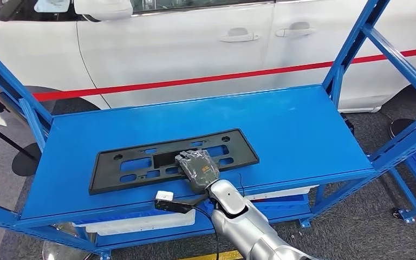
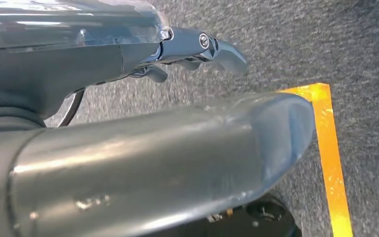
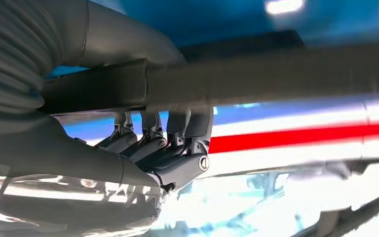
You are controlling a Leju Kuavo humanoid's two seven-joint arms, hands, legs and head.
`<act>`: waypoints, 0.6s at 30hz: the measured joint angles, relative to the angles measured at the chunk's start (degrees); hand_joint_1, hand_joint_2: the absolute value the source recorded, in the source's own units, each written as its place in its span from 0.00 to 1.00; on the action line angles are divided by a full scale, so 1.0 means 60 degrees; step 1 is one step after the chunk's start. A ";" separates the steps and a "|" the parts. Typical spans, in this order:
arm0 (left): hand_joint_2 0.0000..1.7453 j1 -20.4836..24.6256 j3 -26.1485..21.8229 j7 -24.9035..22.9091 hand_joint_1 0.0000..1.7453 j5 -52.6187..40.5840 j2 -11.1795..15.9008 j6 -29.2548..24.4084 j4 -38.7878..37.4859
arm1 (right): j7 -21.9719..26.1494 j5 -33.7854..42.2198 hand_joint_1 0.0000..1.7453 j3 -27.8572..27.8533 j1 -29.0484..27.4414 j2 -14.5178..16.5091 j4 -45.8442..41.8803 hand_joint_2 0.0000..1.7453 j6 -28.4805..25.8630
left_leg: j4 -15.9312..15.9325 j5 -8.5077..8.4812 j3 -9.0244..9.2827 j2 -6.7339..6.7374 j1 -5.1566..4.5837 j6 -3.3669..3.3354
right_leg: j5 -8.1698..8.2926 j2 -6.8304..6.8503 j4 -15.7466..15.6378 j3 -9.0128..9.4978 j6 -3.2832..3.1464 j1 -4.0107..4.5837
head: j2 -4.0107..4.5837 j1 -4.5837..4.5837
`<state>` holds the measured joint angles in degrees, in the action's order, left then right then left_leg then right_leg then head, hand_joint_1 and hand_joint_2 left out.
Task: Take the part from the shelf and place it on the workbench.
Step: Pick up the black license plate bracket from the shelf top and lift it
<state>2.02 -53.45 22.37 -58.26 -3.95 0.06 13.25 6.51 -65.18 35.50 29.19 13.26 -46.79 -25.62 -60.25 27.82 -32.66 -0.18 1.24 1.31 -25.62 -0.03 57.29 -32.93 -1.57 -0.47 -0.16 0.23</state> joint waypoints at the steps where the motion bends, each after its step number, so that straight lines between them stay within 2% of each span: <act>1: 0.00 -0.0016 -0.0074 0.0014 0.00 0.0005 -0.0021 -0.0028 0.0000 | 0.0425 0.0988 1.00 -0.0005 -0.0121 0.0008 -0.0506 1.00 0.0195 | -0.0541 0.0315 -0.0227 0.0002 0.0011 0.0035 | 0.0004 0.0002 -0.0014 0.0013 -0.0045 -0.0002 | 0.0000 -0.0016; 3: 0.00 -0.0041 -0.0255 0.0069 0.00 0.0021 -0.0072 -0.0084 0.0000 | 0.1089 0.3189 1.00 -0.0008 -0.0438 0.0007 -0.1885 1.00 0.0677 | -0.1852 0.0926 -0.0811 0.0001 0.0017 0.0091 | -0.0010 -0.0012 -0.0011 0.0014 -0.0090 0.0022 | 0.0000 -0.0034; 4: 0.00 -0.0051 -0.0347 0.0099 0.00 0.0027 -0.0094 -0.0103 0.0000 | 0.1228 0.4055 1.00 -0.0008 -0.0619 0.0001 -0.2587 1.00 0.0900 | -0.2254 0.1031 -0.0997 0.0002 0.0018 0.0106 | -0.0016 -0.0018 -0.0007 0.0017 -0.0094 0.0032 | 0.0000 -0.0034; 5: 0.00 -0.0059 -0.0433 0.0129 0.00 0.0030 -0.0116 -0.0119 0.0000 | 0.1260 0.4715 1.00 -0.0008 -0.0798 -0.0020 -0.3272 1.00 0.1094 | -0.2283 0.0935 -0.1017 0.0002 0.0018 0.0109 | -0.0021 -0.0021 0.0000 0.0019 -0.0091 0.0033 | -0.0001 -0.0035; 6: 0.00 -0.0064 -0.0510 0.0151 0.00 0.0029 -0.0136 -0.0133 0.0000 | 0.1251 0.5129 1.00 -0.0008 -0.0966 -0.0052 -0.3867 1.00 0.1216 | -0.1905 0.0662 -0.0848 0.0004 0.0019 0.0099 | -0.0030 -0.0022 0.0014 0.0020 -0.0079 0.0029 | -0.0001 -0.0034; 8: 0.00 -0.0068 -0.0634 0.0184 0.00 0.0025 -0.0173 -0.0149 0.0000 | 0.1349 0.5765 1.00 -0.0010 -0.1242 -0.0127 -0.4771 1.00 0.1332 | -0.0558 0.0030 -0.0215 0.0008 0.0010 0.0053 | -0.0063 -0.0022 0.0066 0.0006 -0.0018 0.0036 | -0.0001 -0.0035; 9: 0.00 -0.0065 -0.0688 0.0199 0.00 0.0023 -0.0192 -0.0157 0.0000 | 0.1501 0.6200 1.00 -0.0018 -0.1360 -0.0168 -0.5145 1.00 0.1369 | -0.0025 -0.0158 0.0027 0.0000 -0.0004 0.0002 | -0.0078 -0.0023 0.0099 -0.0015 0.0030 0.0050 | -0.0001 -0.0033; 10: 0.00 -0.0063 -0.0746 0.0217 0.00 0.0019 -0.0215 -0.0169 0.0000 | 0.1706 0.6816 1.00 -0.0036 -0.1476 -0.0217 -0.5553 1.00 0.1431 | 0.0268 -0.0229 0.0148 -0.0010 -0.0024 -0.0051 | -0.0086 -0.0021 0.0123 -0.0041 0.0083 0.0063 | -0.0001 -0.0032; 13: 0.00 -0.0079 -0.0943 0.0250 0.00 0.0009 -0.0309 -0.0237 0.0000 | 0.2191 0.8726 1.00 -0.0188 -0.1803 -0.0480 -0.6971 1.00 0.1591 | 0.0370 -0.0252 0.0134 -0.0036 -0.0055 -0.0242 | -0.0101 -0.0008 0.0142 -0.0074 0.0256 0.0048 | 0.0001 -0.0028; 14: 0.00 -0.0086 -0.1009 0.0253 0.00 0.0007 -0.0348 -0.0255 0.0000 | 0.2266 0.9144 1.00 -0.0285 -0.1894 -0.0602 -0.7437 1.00 0.1601 | 0.0400 -0.0273 0.0142 -0.0036 -0.0046 -0.0315 | -0.0184 -0.0007 0.0233 -0.0107 0.0311 0.0036 | 0.0000 -0.0023; 15: 0.00 -0.0091 -0.1065 0.0257 0.00 0.0006 -0.0383 -0.0269 0.0000 | 0.2325 0.9466 1.00 -0.0403 -0.1977 -0.0735 -0.7906 1.00 0.1605 | 0.0434 -0.0295 0.0148 -0.0032 -0.0032 -0.0389 | -0.0364 -0.0008 0.0484 -0.0220 0.0359 0.0029 | 0.0000 -0.0014; 17: 0.00 -0.0090 -0.1154 0.0264 0.00 0.0004 -0.0434 -0.0287 0.0000 | 0.2399 0.9817 1.00 -0.0627 -0.2138 -0.0988 -0.8667 1.00 0.1618 | 0.0458 -0.0301 0.0149 -0.0015 -0.0037 -0.0491 | -0.0962 -0.0010 0.1584 -0.0745 0.0429 0.0017 | -0.0001 -0.0001; 18: 0.25 -0.0088 -0.1185 0.0267 0.00 0.0003 -0.0449 -0.0293 0.0000 | 0.2417 0.9905 1.00 -0.0711 -0.2220 -0.1099 -0.8946 1.00 0.1625 | 0.0454 -0.0294 0.0145 -0.0005 -0.0047 -0.0514 | -0.1246 -0.0010 0.2262 -0.1086 0.0452 0.0015 | 0.0000 0.0002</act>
<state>1.50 -60.55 23.97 -58.24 -6.64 -1.70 13.25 21.01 -5.75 31.24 15.87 6.66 -100.47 -15.87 -57.52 26.05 -31.80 -0.21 0.96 -1.78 -33.10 -0.09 70.86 -39.45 1.15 -0.38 -0.16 0.25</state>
